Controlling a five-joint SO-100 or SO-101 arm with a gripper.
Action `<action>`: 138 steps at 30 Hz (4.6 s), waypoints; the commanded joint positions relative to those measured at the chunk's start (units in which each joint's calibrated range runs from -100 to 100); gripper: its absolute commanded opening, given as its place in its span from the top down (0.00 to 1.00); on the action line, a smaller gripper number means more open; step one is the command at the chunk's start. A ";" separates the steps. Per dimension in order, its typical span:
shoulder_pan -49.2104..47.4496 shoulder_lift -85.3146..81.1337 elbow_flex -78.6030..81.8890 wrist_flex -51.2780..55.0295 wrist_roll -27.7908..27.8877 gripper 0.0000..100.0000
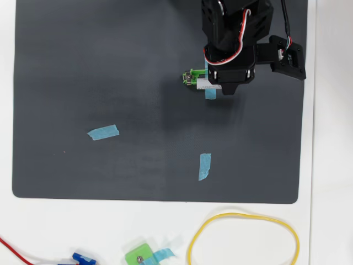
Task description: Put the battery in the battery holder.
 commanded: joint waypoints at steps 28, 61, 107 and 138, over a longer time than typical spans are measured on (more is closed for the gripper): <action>-2.58 0.36 1.07 3.26 2.36 1.00; -4.76 0.79 1.15 2.91 2.41 1.00; -2.89 3.26 1.07 0.11 3.76 0.73; 0.84 4.88 0.27 -0.42 3.82 1.00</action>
